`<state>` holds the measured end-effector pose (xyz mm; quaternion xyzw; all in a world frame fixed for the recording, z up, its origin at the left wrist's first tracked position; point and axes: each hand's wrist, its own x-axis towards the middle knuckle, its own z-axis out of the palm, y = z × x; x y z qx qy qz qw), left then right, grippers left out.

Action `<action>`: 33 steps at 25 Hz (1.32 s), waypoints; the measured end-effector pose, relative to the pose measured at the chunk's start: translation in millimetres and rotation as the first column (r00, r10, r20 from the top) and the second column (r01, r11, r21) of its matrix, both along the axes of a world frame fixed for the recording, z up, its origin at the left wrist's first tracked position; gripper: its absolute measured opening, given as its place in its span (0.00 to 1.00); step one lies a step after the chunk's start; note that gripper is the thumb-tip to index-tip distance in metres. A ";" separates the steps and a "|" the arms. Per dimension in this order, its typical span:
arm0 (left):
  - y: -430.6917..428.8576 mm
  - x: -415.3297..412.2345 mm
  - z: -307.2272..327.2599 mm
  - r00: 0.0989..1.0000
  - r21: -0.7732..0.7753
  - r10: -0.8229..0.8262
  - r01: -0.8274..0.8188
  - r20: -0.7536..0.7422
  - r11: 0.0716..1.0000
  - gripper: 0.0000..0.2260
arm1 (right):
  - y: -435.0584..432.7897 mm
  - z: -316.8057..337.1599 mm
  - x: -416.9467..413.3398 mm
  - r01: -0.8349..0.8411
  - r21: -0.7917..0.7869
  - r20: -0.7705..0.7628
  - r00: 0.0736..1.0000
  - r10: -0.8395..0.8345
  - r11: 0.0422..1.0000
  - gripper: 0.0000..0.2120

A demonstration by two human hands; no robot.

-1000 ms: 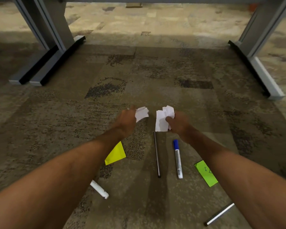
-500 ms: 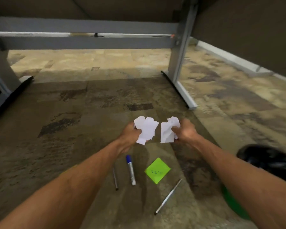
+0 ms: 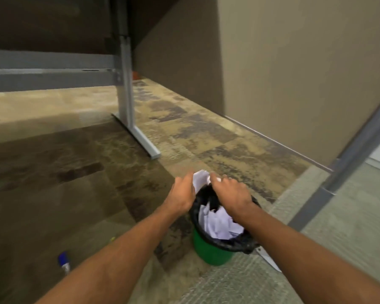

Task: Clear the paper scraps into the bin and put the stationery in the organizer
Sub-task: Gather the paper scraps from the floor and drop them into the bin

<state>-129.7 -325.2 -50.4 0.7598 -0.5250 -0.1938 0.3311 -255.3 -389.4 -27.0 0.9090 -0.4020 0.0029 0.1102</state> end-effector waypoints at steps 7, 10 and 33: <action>-41.7 -78.8 -49.2 0.918 0.249 -0.288 0.222 0.273 0.943 0.18 | -22.4 -54.2 -51.6 0.189 0.197 -0.136 0.977 -0.164 0.962 0.26; -47.5 -80.6 -72.7 0.879 0.378 -0.267 0.108 0.396 0.919 0.35 | -27.7 -78.0 -58.9 0.226 0.356 -0.134 0.973 -0.190 0.907 0.34; 91.1 79.9 -80.7 0.861 0.261 0.069 -0.228 0.504 0.938 0.33 | 66.6 -65.6 116.8 -0.335 0.134 -0.081 0.934 0.347 0.933 0.36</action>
